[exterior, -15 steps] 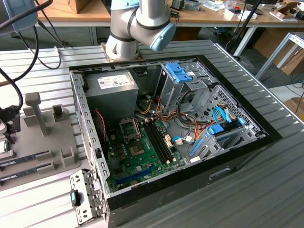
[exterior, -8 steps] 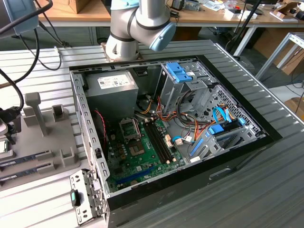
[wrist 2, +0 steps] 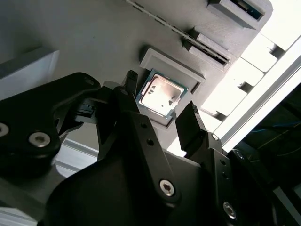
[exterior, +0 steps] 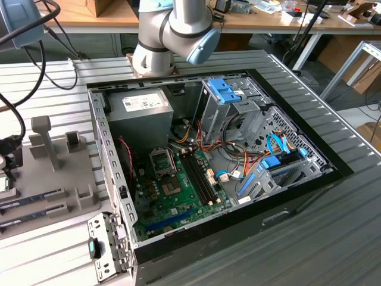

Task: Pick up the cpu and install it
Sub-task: 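Pick up the cpu and move it towards the insertion slot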

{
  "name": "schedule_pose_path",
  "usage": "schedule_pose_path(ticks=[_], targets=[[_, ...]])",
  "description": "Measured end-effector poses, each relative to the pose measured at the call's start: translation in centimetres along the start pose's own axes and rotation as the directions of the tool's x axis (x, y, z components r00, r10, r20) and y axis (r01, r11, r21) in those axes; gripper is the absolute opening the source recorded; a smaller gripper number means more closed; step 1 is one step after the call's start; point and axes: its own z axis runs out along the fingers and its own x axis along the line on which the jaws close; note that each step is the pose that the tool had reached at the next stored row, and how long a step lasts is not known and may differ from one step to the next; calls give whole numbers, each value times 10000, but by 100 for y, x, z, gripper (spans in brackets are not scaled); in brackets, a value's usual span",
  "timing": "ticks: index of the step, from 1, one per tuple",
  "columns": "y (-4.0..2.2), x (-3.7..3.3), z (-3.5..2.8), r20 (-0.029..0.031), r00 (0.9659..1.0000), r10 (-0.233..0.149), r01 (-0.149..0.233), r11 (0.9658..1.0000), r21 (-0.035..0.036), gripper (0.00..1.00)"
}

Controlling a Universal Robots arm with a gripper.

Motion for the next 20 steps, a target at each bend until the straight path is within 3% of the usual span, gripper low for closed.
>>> schedule_pose_path(ticks=[9, 16, 20], targets=[[48, 32, 87, 3, 9998, -183, 183, 9998, -5, 60], [51, 58, 136, 3, 9997, -239, 239, 9997, -5, 60], [52, 60, 144, 4, 9996, -284, 284, 9996, 85, 60]])
